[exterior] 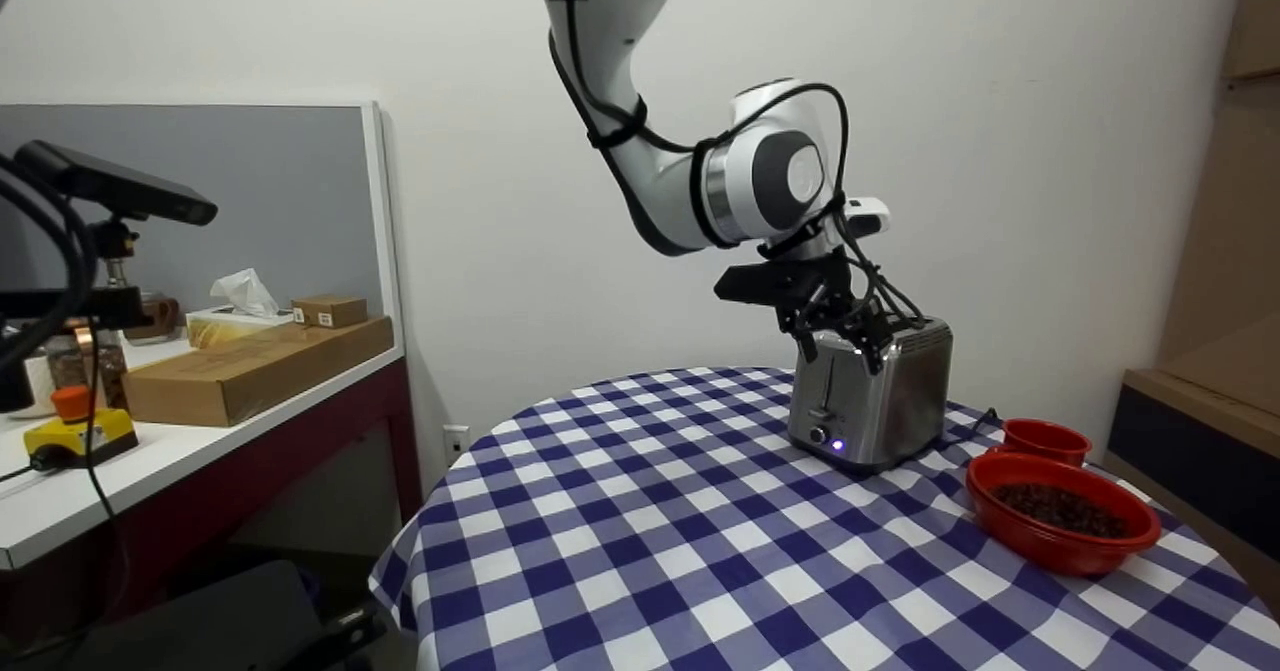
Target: Push down on the slider of the toaster.
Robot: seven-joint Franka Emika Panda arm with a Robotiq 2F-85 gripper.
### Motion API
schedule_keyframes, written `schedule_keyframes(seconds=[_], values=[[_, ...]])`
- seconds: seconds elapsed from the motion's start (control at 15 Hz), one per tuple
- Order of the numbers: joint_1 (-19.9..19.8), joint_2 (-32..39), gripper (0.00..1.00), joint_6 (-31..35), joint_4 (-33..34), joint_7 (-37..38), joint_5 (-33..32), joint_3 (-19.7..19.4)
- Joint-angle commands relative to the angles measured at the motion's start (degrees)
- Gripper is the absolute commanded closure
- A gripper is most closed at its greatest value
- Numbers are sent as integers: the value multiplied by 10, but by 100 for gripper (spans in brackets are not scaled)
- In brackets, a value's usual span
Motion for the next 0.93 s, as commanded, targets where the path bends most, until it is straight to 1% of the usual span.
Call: schedule_keyframes(seconds=[0.0, 0.13, 0.2, 0.33, 0.53, 0.6, 0.67, 0.73, 0.87], values=[[7, -107, 0, -123, -73, 19, 6, -8], [0, -150, 0, -210, -90, 37, -1, -2], [-11, -172, 0, -242, -101, 30, 6, 9], [-28, -215, 0, -283, -127, 11, 21, 27], [-48, -282, 0, -301, -174, -22, 44, 52], [-54, -310, 0, -282, -201, -49, 56, 61], [-60, -339, 0, -249, -232, -84, 60, 68], [-60, -271, 0, -283, -163, -31, 36, 68], [-67, -311, 0, -268, -199, -58, 45, 77]])
